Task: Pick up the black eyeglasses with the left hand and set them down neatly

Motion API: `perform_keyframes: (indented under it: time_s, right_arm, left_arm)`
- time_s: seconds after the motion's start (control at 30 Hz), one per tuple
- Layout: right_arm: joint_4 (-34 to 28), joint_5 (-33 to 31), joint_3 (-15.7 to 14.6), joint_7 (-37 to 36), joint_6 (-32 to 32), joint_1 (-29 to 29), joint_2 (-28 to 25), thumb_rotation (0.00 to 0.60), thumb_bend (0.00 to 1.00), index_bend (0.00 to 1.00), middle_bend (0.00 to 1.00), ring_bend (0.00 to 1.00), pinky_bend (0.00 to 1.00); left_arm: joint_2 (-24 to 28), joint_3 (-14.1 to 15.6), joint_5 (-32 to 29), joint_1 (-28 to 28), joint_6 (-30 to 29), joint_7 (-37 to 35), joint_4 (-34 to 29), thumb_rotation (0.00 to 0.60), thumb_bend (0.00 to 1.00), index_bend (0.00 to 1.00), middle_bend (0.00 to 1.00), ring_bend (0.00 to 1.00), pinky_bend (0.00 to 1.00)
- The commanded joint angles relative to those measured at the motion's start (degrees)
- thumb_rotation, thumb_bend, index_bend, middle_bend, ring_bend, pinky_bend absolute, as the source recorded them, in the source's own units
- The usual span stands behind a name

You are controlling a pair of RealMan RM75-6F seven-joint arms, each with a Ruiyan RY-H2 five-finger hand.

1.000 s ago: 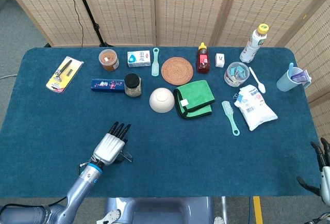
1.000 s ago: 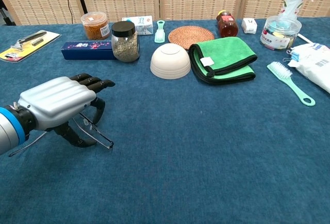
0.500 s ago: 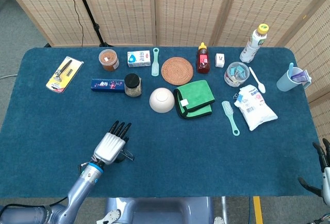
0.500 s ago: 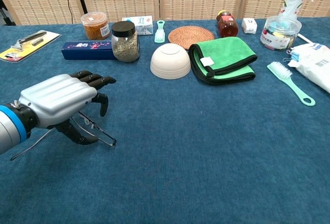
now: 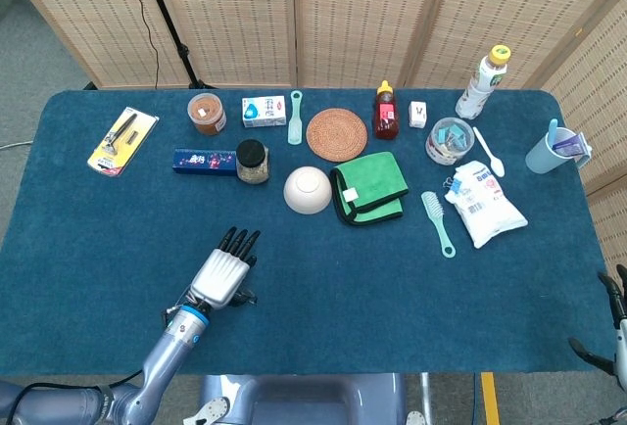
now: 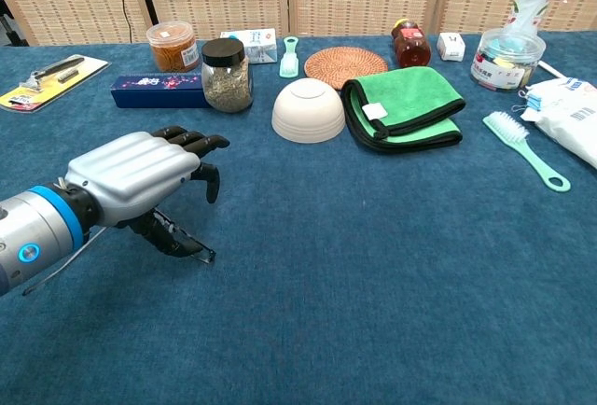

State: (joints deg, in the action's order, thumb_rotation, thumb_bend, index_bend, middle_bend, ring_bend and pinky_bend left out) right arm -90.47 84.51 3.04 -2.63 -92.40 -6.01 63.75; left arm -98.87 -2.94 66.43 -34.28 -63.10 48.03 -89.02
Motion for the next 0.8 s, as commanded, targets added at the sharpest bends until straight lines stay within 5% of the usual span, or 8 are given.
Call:
perform_keyframes:
  time_s: [0.03,0.47,0.8]
  right_arm:
    - [0.1,0.0,0.0,-0.1,0.0,0.0,0.0,0.6,0.11,0.11,0.02,0.05,0.2]
    - [0.2,-0.1,0.2,-0.1,0.3,0.1,0.0,0.6,0.11,0.11,0.02,0.05,0.2]
    - [0.0,-0.1,0.2,0.1,0.4,0.2,0.0,0.6,0.11,0.11,0.02,0.05,0.2]
  left_arm:
    - [-0.9,-0.9,-0.8,-0.5,0.0,0.7,0.1,0.415,0.2,0.37,0.03,0.0,0.0]
    - [-5.3,-5.1,-4.3,-3.0,-1.5,2.9,2.5,0.416,0.2,0.37,0.03,0.0,0.0]
    - [2.0,-0.4,2.5,-1.1,-2.3,-3.5,-1.4,0.411,0.2,0.37,0.03,0.0,0.0]
